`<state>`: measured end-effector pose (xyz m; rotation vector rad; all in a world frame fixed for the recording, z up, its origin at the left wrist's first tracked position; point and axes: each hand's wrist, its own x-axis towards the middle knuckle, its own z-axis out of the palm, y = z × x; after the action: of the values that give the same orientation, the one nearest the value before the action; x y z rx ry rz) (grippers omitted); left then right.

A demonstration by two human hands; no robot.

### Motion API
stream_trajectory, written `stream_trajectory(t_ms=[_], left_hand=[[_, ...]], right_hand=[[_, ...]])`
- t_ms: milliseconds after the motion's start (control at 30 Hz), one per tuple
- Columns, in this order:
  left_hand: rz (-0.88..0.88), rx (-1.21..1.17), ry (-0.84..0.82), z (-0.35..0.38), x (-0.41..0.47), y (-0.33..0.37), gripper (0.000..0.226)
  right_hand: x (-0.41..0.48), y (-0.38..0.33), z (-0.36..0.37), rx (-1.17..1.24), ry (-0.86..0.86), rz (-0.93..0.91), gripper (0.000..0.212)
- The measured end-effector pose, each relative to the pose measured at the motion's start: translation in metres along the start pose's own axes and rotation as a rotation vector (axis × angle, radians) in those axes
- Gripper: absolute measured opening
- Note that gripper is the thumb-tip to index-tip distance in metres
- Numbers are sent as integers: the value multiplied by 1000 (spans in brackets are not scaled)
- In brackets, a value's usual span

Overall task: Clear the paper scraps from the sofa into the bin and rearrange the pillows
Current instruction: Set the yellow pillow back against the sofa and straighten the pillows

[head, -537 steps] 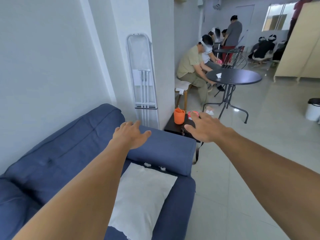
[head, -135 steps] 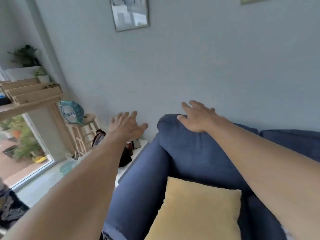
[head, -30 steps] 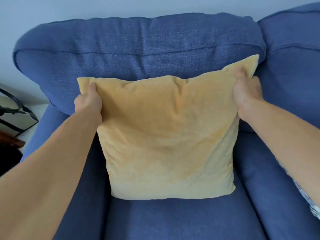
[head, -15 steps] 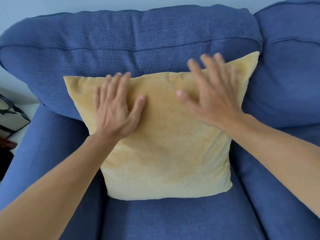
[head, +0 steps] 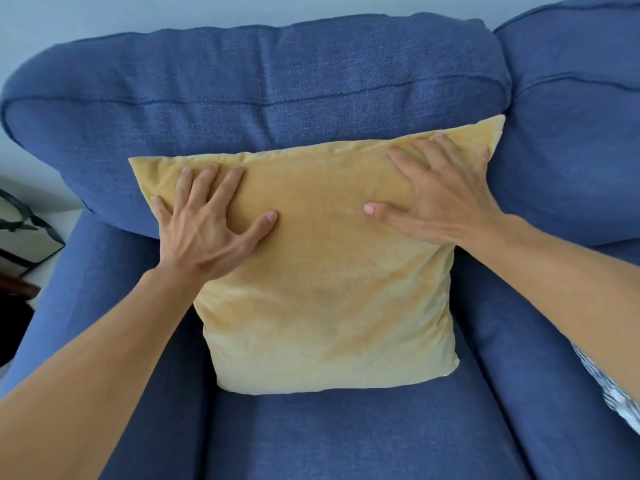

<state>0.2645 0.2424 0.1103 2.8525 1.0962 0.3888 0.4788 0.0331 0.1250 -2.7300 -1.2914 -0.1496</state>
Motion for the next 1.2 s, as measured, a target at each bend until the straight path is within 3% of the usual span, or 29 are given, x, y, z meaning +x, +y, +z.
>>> stream_trajectory(t_ms=[133,300,667,1200], left_hand=[[18,-35,-21,-27,-11,10,91],[68,-28,-2,-81,-23,38,91],[250,-15,-90,-160,-64,138,94],[461,-80,-91,-167,-184,379,95]], right_hand=[[-13,-5,-28,37,9,-9,102],[-35,2,-93,0,33,-29,82],[-133,55,-197,-144,-42,124,80],[-340,241,-269,-136,-15,372,77]])
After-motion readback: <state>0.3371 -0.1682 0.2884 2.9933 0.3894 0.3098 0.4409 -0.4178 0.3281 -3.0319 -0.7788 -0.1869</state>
